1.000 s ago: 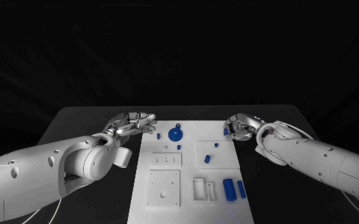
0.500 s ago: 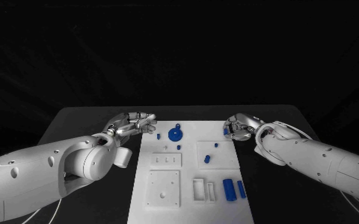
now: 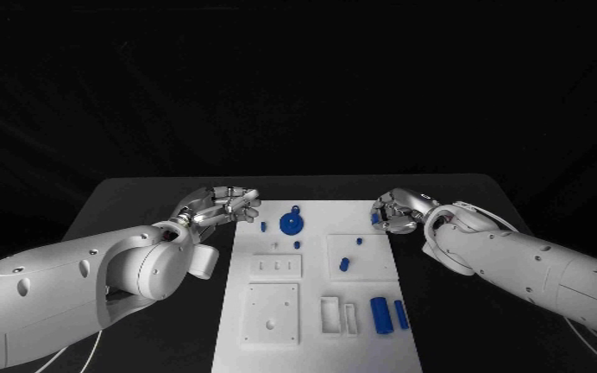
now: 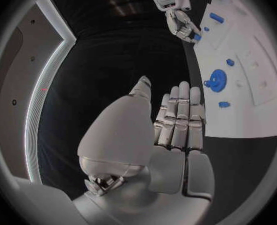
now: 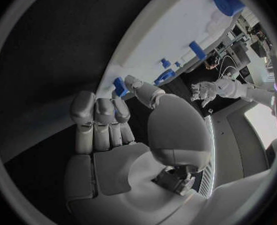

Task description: Assemble the parts on the task board

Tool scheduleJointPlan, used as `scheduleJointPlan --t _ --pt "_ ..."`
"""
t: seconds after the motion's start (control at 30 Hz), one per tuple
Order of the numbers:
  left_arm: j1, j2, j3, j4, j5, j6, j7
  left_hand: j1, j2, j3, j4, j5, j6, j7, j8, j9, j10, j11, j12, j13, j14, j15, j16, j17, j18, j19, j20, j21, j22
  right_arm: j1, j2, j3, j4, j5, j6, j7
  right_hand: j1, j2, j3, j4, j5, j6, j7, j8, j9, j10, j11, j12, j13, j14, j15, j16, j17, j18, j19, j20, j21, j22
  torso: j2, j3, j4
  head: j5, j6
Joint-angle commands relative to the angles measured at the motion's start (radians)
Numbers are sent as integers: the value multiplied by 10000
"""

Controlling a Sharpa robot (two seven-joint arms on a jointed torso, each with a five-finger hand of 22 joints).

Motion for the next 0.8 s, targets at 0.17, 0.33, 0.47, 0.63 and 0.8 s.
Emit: scheduleJointPlan --t 0.17,0.33,0.47,0.63,0.8 --pt "4 6 6 26 31 160 94 79 -10 -61 9 -49 46 127 60 -19 54 -22 -39 3 32 35 -48 12 114 20 -23 -50 158 -24 22 -1 -17 -68 -50 4 -8 196 77 -44 -126 329 -6 163 56 9 -131 52 7 11 -120 -50 32 1238 -73 -9 41 161 2 -1 5 -4 2" --pt "5 10 6 18 31 159 97 80 -8 -61 8 -49 46 127 61 -20 54 -23 -39 3 32 35 -49 12 115 20 -24 -50 158 -26 19 -1 -18 -137 -117 32 -54 304 85 -133 -144 674 -124 322 126 50 -242 62 18 17 -222 -75 56 1238 -87 -4 58 166 -2 -4 8 -5 -5" --pt "5 9 6 14 31 157 95 81 -7 -61 8 -49 46 127 61 -21 55 -23 -40 3 33 35 -49 12 115 20 -24 -50 158 -29 21 -1 -10 -217 -232 19 -72 456 85 -204 -170 866 -195 402 162 73 -311 63 25 19 -287 -92 72 1238 -100 -1 69 169 -2 -3 8 -10 -12" --pt "5 3 6 17 31 159 94 83 -6 -61 7 -49 46 127 62 -22 55 -23 -40 3 33 35 -50 13 115 20 -24 -50 158 -37 45 -1 -6 -253 -368 -6 -52 544 130 -260 -219 966 -237 440 182 98 -351 76 40 19 -326 -103 84 1238 -110 -4 72 166 0 -1 0 -7 -17" --pt "5 4 6 18 31 151 88 84 -4 -60 6 -49 47 127 63 -23 56 -24 -41 3 34 34 -50 13 115 21 -25 -51 158 -45 56 -1 23 -289 -602 -58 -68 598 155 -269 -228 1016 -258 462 196 116 -373 85 49 20 -347 -107 94 1238 -108 -7 78 165 4 -4 6 -4 -12"
